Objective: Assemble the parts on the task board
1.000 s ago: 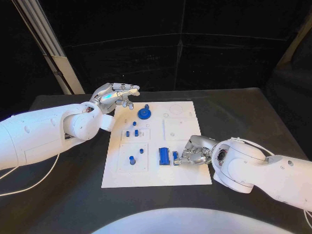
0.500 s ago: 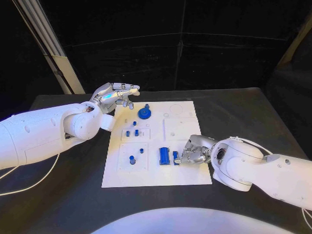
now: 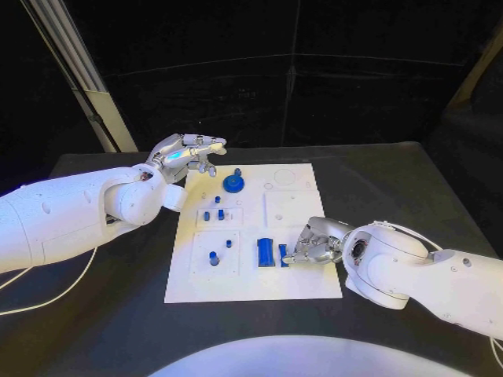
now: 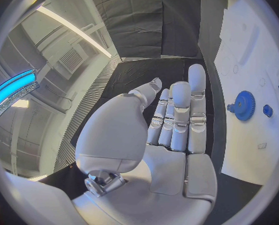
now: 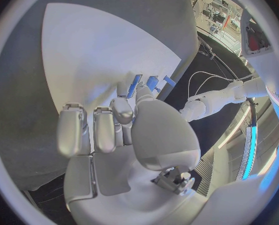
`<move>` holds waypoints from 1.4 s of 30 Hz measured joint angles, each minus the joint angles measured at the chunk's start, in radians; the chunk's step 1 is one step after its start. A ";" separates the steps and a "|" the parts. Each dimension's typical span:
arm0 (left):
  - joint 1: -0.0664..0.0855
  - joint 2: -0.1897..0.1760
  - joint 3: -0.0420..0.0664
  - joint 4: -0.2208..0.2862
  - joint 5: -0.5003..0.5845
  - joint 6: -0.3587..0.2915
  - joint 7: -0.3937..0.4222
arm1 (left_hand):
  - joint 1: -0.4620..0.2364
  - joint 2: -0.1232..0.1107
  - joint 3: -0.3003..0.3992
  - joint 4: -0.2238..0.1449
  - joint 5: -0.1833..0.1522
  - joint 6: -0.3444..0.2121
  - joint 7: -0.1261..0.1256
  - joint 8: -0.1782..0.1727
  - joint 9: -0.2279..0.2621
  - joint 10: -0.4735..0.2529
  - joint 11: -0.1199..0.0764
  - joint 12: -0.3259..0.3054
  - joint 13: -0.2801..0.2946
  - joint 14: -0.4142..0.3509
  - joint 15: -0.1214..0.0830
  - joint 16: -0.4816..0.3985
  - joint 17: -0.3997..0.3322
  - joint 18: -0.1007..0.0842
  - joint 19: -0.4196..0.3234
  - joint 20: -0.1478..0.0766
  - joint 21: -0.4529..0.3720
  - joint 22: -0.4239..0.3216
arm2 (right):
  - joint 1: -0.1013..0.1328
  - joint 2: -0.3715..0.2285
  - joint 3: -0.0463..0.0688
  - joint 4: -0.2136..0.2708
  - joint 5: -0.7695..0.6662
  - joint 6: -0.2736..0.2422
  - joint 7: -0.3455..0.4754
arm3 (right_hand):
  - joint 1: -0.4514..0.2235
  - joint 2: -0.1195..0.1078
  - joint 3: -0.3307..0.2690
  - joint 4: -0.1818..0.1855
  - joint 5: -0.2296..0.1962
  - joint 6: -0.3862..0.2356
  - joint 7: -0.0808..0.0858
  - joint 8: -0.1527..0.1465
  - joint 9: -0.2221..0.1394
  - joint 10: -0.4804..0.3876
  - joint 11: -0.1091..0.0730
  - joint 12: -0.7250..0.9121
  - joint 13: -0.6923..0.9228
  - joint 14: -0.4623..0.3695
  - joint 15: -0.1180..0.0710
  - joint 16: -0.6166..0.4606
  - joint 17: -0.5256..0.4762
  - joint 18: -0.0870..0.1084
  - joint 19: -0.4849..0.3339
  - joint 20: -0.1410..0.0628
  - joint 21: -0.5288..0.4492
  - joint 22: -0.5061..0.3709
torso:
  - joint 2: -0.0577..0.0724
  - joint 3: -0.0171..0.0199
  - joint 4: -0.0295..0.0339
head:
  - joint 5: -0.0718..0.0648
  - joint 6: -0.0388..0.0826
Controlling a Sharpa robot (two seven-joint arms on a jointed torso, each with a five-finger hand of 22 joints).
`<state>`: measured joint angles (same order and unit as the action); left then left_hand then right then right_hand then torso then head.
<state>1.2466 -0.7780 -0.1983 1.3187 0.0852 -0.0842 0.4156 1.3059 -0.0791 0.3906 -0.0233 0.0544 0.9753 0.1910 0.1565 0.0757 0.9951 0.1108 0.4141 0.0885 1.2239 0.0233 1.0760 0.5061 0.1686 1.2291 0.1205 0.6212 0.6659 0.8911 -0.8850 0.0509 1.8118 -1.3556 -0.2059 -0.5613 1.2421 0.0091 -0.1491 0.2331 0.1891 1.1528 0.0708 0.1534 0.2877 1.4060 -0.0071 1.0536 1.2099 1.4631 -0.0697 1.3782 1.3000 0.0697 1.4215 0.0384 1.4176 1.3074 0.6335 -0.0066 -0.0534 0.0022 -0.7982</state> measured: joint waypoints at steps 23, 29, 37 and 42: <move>-0.025 0.027 -0.004 -0.072 0.045 0.005 0.022 | -0.026 0.007 -0.027 0.021 0.000 0.002 -0.016 0.023 -0.001 -0.007 0.000 0.002 -0.017 -0.119 0.006 -0.122 -0.092 0.000 -0.082 0.008 -0.085 -0.047 | 0.028 0.077 0.036 -0.400 0.878 -0.120 0.754 | 0.253 0.047 -0.031 -0.143 -0.041 -0.229 0.119 -0.084 -0.083 -0.364 0.147 -0.920 -0.878 -0.426 0.180 -1.179 -0.983 0.102 -0.531 0.174 -1.009 -0.954 | -0.056 -0.0241 -0.0176 | -0.018 0.096; -0.044 0.060 -0.003 -0.128 0.077 0.005 0.049 | -0.040 0.006 -0.054 0.039 0.000 -0.006 -0.009 0.002 -0.008 0.002 0.017 -0.075 -0.026 -0.264 0.056 -0.431 -0.235 0.000 -0.260 0.053 -0.274 -0.169 | 0.030 0.144 0.045 -0.525 1.045 -0.099 0.878 | 0.205 0.071 -0.056 -0.197 -0.071 -0.247 0.121 -0.084 -0.129 -0.366 0.167 -0.969 -1.021 -0.426 0.199 -1.281 -1.111 0.102 -0.522 0.202 -1.153 -1.062 | -0.074 -0.0293 -0.0187 | -0.016 0.125; -0.075 0.102 -0.003 -0.199 0.115 0.000 0.084 | -0.030 0.022 -0.135 0.046 0.003 -0.015 -0.007 -0.042 -0.009 0.005 0.049 -0.206 -0.026 -0.290 0.118 -0.757 -0.380 0.000 -0.413 0.138 -0.486 -0.351 | 0.030 0.223 0.049 -0.641 1.158 -0.057 0.963 | 0.126 0.099 -0.065 -0.227 -0.061 -0.264 0.138 -0.089 -0.178 -0.384 0.184 -0.986 -1.115 -0.429 0.215 -1.315 -1.205 0.101 -0.508 0.223 -1.258 -1.144 | -0.086 -0.0305 -0.0164 | -0.012 0.149; -0.078 0.097 0.001 -0.189 0.114 -0.005 0.080 | -0.240 0.057 -0.182 0.035 -0.023 -0.177 -0.037 -0.067 -0.043 -0.160 0.025 -0.247 -0.057 -0.442 0.098 -0.823 -0.407 -0.001 -0.552 0.098 -0.516 -0.411 | 0.030 0.216 0.044 -0.628 1.158 -0.062 0.961 | -0.099 0.067 -0.031 -0.232 -0.076 -0.410 0.107 -0.121 -0.203 -0.551 0.158 -1.021 -1.163 -0.593 0.195 -1.347 -1.252 0.100 -0.651 0.181 -1.285 -1.172 | -0.086 -0.0294 -0.0141 | -0.012 0.151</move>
<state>1.1686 -0.6806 -0.1978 1.1297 0.1996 -0.0890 0.4956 1.0655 -0.0220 0.2083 0.0116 0.0317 0.7984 0.1542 0.0896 0.0332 0.8353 0.1361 0.1674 0.0316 0.7815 0.1213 0.2530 0.0995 0.1673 0.6773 0.2187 0.1052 0.2547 0.9213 -0.6694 0.0954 1.1834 -0.1975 -0.2680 0.3996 1.1434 0.0758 -0.1805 0.0011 0.1131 0.7426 0.1778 0.0322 0.0848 0.8546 0.1507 0.0326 0.0472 0.8700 0.1252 0.0313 0.0477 0.1696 0.7706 0.2196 0.1323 0.1356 0.5477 -0.0360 -0.0675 -0.0102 -0.6473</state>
